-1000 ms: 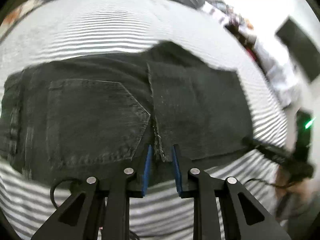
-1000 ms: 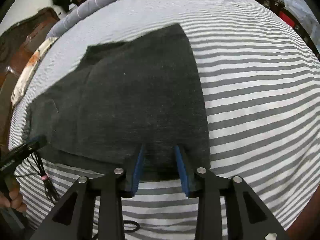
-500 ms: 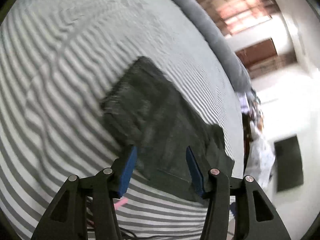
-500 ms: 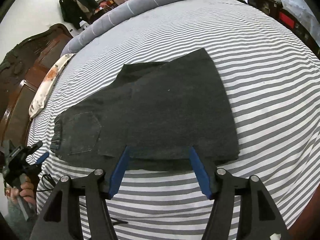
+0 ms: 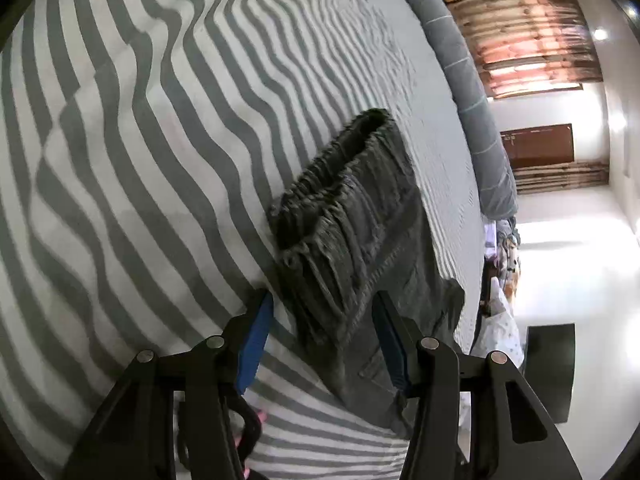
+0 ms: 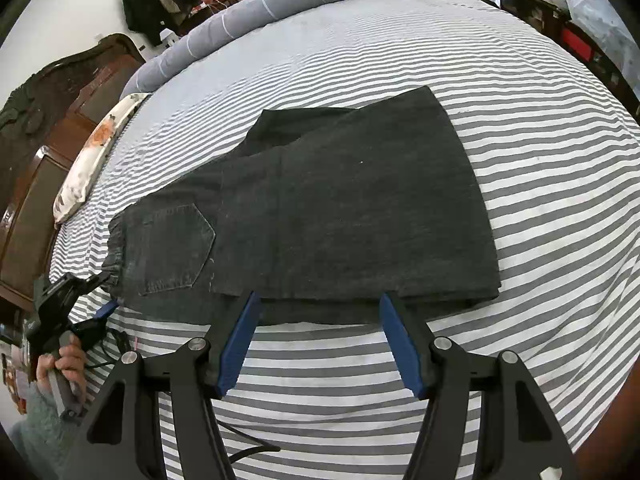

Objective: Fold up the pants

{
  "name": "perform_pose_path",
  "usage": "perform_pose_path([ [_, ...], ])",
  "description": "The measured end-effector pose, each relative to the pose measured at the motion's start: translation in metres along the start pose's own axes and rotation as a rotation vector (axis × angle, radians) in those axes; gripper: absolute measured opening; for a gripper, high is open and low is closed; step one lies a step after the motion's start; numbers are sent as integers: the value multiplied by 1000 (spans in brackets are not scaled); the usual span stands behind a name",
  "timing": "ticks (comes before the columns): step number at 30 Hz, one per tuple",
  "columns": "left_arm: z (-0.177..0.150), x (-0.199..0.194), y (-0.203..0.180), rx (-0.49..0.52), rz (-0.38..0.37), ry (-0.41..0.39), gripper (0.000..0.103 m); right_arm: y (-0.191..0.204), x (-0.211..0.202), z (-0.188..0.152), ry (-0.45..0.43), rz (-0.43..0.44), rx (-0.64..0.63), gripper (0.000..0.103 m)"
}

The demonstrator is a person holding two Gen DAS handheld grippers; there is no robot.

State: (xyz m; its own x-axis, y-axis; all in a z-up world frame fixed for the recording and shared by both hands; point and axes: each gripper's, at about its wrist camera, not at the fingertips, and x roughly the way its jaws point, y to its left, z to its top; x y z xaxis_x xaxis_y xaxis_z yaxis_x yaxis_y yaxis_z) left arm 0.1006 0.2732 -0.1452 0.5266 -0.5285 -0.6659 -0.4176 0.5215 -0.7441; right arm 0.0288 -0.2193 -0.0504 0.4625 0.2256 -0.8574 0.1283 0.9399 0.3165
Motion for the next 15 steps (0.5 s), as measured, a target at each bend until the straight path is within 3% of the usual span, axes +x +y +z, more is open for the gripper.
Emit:
perform_pose_path([
  [12, 20, 19, -20, 33, -47, -21, 52, 21, 21, 4, 17, -10, -6, 60],
  [13, 19, 18, -23, 58, -50, -34, 50, 22, 22, 4, 18, -7, -5, 60],
  [15, 15, 14, -26, 99, -50, -61, 32, 24, 24, 4, 20, -9, -8, 60],
])
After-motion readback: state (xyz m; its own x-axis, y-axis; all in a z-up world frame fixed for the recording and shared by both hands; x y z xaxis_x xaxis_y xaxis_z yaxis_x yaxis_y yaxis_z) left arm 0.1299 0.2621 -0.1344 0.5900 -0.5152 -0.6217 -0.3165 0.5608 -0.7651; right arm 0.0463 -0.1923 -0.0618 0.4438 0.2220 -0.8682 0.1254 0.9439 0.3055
